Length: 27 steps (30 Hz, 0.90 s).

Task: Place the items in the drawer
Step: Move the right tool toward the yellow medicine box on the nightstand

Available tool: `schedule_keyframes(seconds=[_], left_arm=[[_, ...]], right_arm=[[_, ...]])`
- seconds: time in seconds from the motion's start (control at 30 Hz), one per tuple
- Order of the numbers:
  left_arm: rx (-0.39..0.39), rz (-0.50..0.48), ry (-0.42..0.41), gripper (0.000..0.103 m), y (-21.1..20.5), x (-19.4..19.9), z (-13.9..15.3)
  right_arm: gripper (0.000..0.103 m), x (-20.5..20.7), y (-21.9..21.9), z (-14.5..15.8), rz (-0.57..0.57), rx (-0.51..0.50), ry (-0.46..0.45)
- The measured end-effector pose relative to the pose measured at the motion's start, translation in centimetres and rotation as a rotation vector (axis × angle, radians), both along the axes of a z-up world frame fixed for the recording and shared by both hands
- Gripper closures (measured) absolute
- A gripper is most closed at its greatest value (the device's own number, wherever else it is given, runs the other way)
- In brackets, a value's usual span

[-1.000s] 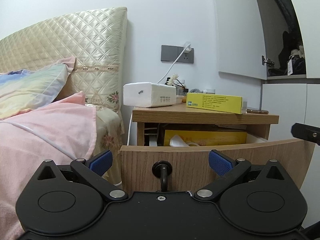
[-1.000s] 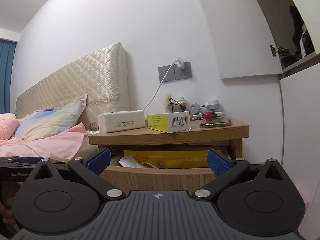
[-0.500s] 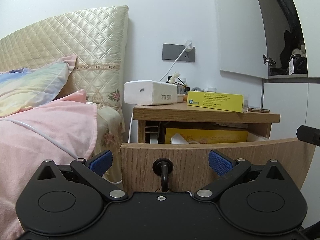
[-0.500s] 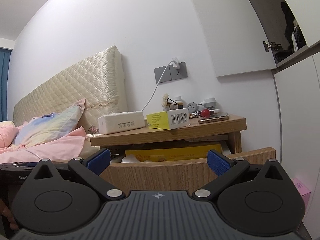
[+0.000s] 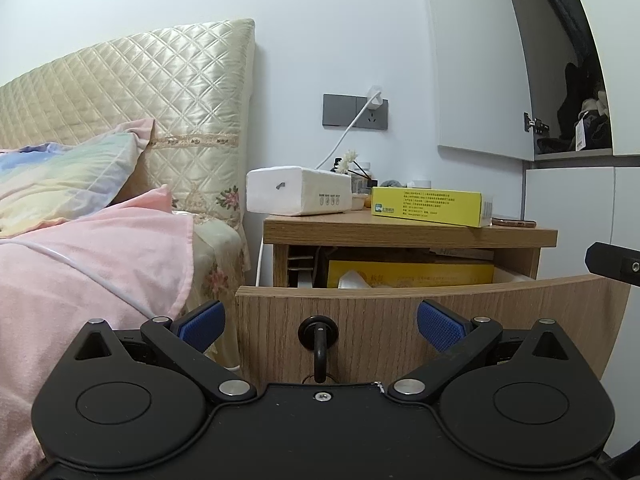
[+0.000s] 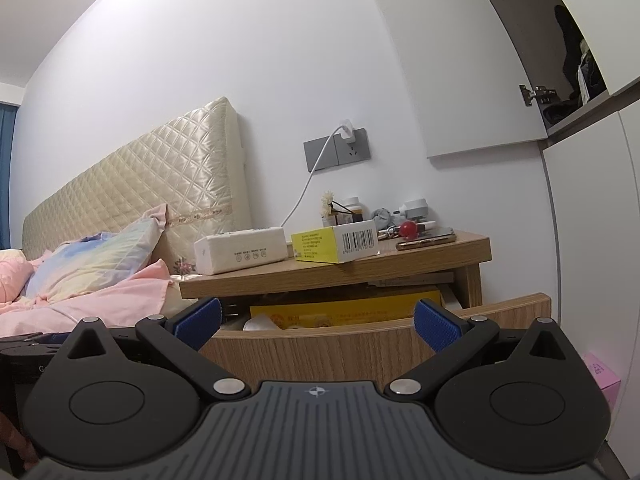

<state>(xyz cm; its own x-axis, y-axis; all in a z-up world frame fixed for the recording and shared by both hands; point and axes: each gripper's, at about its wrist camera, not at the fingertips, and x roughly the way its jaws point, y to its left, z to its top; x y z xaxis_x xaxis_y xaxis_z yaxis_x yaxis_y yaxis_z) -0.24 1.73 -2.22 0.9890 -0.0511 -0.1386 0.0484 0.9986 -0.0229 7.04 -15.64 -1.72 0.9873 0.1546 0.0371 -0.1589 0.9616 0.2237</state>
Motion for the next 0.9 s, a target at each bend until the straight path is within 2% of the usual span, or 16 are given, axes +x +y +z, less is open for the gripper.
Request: schedule_keyframes(seconds=[0.27, 0.4, 0.57, 0.7, 0.9], left_arm=[[0.027, 0.015, -0.024, 0.001, -0.3, -0.4, -0.2], [0.013, 0.007, -0.027, 0.001, -0.1, -0.5, -0.1], [-0.006, -0.002, -0.032, 0.001, 0.2, -0.7, 0.2], [-0.015, -0.01, -0.037, 0.001, 0.2, -1.0, 0.4], [-0.012, -0.017, -0.035, 0.001, 0.1, -1.0, 0.4]], right_arm=[[0.0, 0.4, 0.3, -0.1, 0.006, 0.028, 0.0], [0.0, 0.5, 0.6, 0.1, 0.0, 0.036, -0.01], [0.0, 1.3, -0.4, 0.8, 0.019, 0.097, 0.001], [0.0, 2.2, -1.0, 2.5, 0.024, 0.078, -0.003], [0.0, 4.9, -2.3, 6.9, 0.086, 0.04, 0.022]])
